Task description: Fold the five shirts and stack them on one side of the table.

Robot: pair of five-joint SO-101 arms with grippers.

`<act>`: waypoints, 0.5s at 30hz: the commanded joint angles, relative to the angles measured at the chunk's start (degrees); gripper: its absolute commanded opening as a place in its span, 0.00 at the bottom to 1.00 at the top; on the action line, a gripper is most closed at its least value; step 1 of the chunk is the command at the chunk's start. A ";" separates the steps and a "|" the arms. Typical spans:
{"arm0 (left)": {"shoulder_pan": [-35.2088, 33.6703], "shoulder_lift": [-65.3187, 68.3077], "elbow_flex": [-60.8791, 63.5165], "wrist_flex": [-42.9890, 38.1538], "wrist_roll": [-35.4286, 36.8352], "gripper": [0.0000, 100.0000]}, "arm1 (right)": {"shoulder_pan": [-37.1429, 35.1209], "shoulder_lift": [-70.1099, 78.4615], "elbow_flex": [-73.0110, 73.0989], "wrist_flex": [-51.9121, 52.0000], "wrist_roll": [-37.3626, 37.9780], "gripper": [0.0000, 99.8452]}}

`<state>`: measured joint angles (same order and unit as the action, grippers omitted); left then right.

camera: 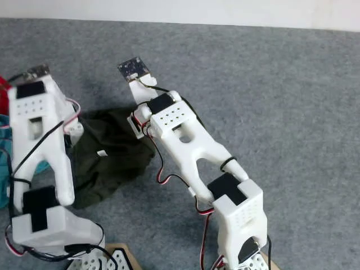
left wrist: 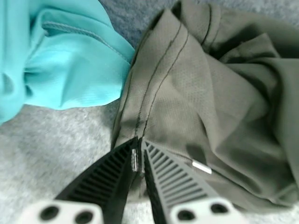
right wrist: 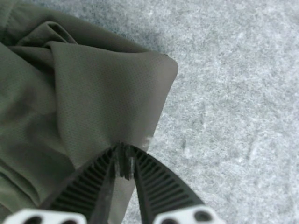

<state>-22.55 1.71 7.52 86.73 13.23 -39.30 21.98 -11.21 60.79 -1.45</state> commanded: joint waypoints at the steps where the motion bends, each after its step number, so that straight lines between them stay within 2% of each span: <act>1: 0.48 -3.91 11.56 -13.63 -0.35 0.00 | 0.48 -1.27 -0.57 -1.01 -0.18 0.01; 5: 0.66 -3.91 15.34 -22.07 -0.18 0.00 | 0.48 -1.19 -0.48 -1.45 -0.18 0.01; 10: 1.45 -3.91 15.96 -22.15 -0.18 0.00 | 0.48 -1.10 -0.40 -2.24 -0.18 0.01; 15: 1.63 -4.26 22.20 -22.15 -0.44 0.00 | 0.48 -1.10 -0.40 -2.33 -0.09 0.01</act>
<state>-22.11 0.31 26.15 65.10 13.23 -39.30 21.98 -11.21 59.30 -1.45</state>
